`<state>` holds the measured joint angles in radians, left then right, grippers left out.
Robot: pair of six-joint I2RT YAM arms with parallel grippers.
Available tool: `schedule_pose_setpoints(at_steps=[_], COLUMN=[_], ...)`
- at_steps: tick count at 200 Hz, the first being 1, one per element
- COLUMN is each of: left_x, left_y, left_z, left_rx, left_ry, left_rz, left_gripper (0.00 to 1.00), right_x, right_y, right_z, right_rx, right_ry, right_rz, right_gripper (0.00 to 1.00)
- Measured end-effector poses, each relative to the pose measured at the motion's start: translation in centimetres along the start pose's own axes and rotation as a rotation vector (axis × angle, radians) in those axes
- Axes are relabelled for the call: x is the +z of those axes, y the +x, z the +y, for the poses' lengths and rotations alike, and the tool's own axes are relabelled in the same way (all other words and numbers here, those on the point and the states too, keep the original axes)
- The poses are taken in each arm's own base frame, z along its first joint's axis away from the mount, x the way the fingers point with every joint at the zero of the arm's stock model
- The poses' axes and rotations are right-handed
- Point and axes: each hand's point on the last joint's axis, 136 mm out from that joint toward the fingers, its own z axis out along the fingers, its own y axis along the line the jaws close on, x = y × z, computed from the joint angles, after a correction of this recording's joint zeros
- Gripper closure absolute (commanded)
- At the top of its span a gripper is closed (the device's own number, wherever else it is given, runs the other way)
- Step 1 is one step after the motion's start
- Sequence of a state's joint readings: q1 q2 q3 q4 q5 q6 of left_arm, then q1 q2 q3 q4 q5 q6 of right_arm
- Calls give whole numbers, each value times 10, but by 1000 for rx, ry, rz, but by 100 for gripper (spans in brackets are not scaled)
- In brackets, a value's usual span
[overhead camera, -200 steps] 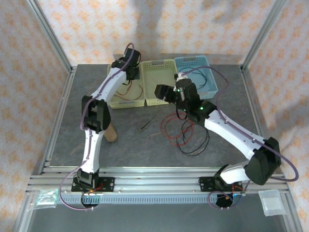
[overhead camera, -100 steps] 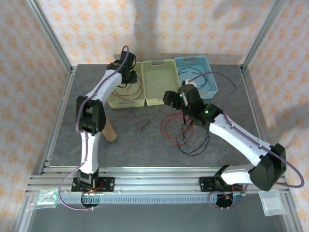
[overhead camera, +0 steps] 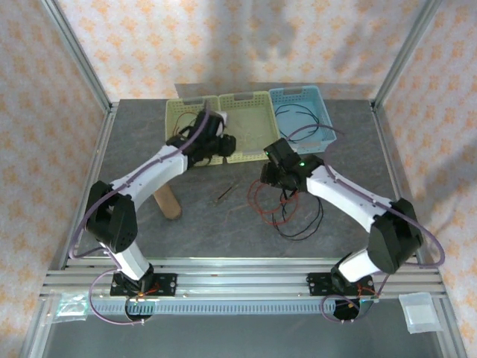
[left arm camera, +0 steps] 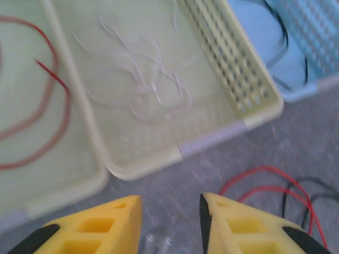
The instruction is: Untangle the cables
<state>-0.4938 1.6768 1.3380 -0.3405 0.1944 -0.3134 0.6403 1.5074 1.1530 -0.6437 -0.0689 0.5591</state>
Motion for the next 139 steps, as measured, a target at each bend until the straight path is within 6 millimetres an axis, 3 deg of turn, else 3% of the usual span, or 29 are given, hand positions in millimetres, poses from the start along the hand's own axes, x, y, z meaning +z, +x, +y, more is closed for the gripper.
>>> schedule_pose_setpoints(at_steps=[29,57,99,139], left_x=[8,-4,-27,-41], left_y=[56,81,79,67], left_z=[-9,-4,2,8], left_rx=[-74,-213,-322,-355], left_ry=[58,107,122,99], left_rz=[59,15,-60,-125], left_gripper=[60,59,65,65], right_x=[27,49,82,91], right_y=[16,31,52,50], right_z=[-2,4,12,16], right_rx=[9,17,2,0], right_ry=[41,52,83,89], right_rz=[76,128,200,205], right_gripper=[54,57,61,65])
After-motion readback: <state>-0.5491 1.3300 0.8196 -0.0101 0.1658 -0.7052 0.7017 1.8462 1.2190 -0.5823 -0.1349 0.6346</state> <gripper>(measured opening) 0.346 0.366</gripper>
